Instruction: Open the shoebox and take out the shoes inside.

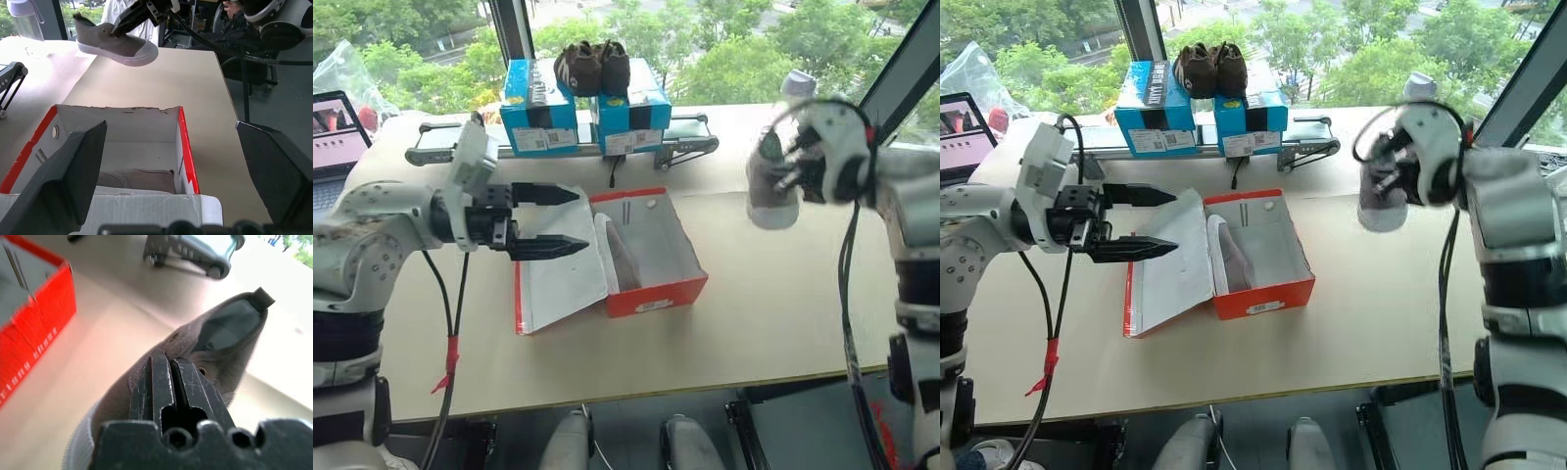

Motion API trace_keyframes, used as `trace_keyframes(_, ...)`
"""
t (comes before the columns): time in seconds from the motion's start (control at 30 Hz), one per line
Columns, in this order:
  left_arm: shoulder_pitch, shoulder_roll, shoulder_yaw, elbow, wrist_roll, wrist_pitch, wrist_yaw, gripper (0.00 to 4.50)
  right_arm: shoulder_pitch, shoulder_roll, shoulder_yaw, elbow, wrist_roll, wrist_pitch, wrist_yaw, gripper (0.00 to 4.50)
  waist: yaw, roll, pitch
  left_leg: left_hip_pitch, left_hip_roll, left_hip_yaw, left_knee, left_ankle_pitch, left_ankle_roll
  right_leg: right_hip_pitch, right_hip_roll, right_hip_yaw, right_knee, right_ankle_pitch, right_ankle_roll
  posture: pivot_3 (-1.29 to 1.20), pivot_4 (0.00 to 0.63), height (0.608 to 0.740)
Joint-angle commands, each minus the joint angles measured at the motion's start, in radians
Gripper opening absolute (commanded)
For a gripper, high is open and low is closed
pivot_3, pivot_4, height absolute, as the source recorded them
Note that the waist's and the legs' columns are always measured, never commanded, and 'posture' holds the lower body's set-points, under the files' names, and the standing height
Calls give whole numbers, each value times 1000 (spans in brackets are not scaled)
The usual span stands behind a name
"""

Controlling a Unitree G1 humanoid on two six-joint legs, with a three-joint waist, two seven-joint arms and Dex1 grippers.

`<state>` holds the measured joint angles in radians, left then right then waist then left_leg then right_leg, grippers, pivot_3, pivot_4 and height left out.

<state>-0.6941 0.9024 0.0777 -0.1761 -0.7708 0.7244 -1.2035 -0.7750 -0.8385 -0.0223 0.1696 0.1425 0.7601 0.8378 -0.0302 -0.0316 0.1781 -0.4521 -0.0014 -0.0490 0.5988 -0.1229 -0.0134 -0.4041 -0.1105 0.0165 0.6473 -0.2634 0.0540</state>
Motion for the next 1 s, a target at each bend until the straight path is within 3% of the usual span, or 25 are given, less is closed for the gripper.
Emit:
trace_keyframes(0.03, -27, 5, 9, 0, 11, -17, -18, 4500, 74, -39, -73, 40, -4, -195, 8, 15, -2, 4, 2, 0, 0, 0, 1, 0, 0, 0, 0, 0, 0, 0, 0, 0, 150, 740)
trace_keyframes(0.23, -29, 11, 4, -2, 29, -11, -33, 4500, 209, -109, -94, 195, -24, -378, 40, 15, -6, 8, 5, 0, 0, 0, 4, 0, 0, 1, 0, 0, 1, 0, 1, 0, 150, 740)
trace_keyframes(0.4, -41, 9, -3, 4, 35, -10, -35, 4500, 233, -112, -95, 169, 30, -286, 96, 1523, -16, 8, 5, 0, 1, 0, 7, 0, 0, 2, 1, 1, 1, 1, 3, 0, 150, 740)
trace_keyframes(0.57, -45, 11, -2, 9, 42, -7, -39, 4500, 189, -127, -113, 54, 40, -191, 62, 3274, -14, 9, 6, 0, 1, 0, 9, 0, 0, 3, 1, 1, 2, 0, 7, 0, 150, 740)
trace_keyframes(0.67, -38, 20, 8, 2, 40, 0, -40, 4500, 42, -124, -77, -121, 50, 4, 15, 4165, -17, 15, 9, 0, 1, 0, 9, 0, 0, 3, 1, 2, 2, 0, 8, 0, 150, 740)
trace_keyframes(0.8, -27, 40, 16, -9, 33, 9, -55, 4500, -123, 12, -39, -335, 202, 332, -17, 4165, -20, 15, 10, 1, 2, 1, 8, 0, 0, 1, 3, 4, 3, 0, 8, 0, 150, 740)
trace_keyframes(0.9, -13, 64, 17, -11, 38, 7, -76, 4500, -146, 78, 67, -475, 240, 429, -29, 4165, -14, 12, 9, 1, 6, -1, 7, 0, 0, 2, 6, 2, 2, 2, 3, 0, 150, 740)
trace_keyframes(1.0, -5, 75, 19, -8, 47, -2, -79, 4500, -195, 283, 49, -447, 276, 581, -146, 4165, -8, 12, 10, 0, 4, 0, 9, 0, 0, 2, 5, 3, 2, 2, 3, 0, 150, 740)
